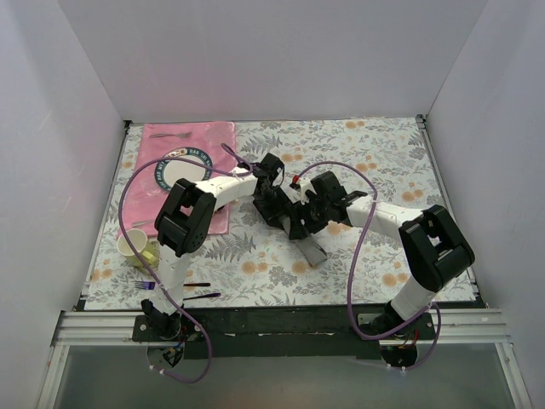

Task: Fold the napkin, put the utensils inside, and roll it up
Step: Roll the napkin with the utensil

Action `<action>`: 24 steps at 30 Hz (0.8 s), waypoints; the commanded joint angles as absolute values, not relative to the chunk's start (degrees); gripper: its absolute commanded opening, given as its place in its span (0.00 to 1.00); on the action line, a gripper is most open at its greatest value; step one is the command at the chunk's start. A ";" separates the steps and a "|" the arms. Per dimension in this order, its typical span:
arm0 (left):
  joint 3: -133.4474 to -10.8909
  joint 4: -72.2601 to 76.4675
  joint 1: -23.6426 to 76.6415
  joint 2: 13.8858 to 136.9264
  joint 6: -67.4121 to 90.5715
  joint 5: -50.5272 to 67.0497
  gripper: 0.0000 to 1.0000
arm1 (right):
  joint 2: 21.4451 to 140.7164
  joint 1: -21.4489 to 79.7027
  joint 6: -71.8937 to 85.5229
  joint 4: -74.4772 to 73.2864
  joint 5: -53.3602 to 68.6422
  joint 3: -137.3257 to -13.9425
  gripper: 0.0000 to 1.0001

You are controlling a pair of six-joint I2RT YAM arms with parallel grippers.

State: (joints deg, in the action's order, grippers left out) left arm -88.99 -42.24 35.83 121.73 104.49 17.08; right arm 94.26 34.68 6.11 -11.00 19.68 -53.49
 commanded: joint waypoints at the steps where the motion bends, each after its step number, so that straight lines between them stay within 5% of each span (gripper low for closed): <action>1: -91.49 -43.15 35.95 120.68 103.80 16.09 0.54 | 93.16 34.72 7.47 -9.93 19.16 -55.63 0.72; 8: -92.37 -44.47 35.60 118.22 102.83 16.26 0.75 | 91.67 34.72 8.70 -9.40 19.60 -56.07 0.75; 24: -86.93 -44.91 29.62 104.86 101.60 19.07 0.90 | 83.85 33.49 10.55 -13.44 17.84 -58.01 0.83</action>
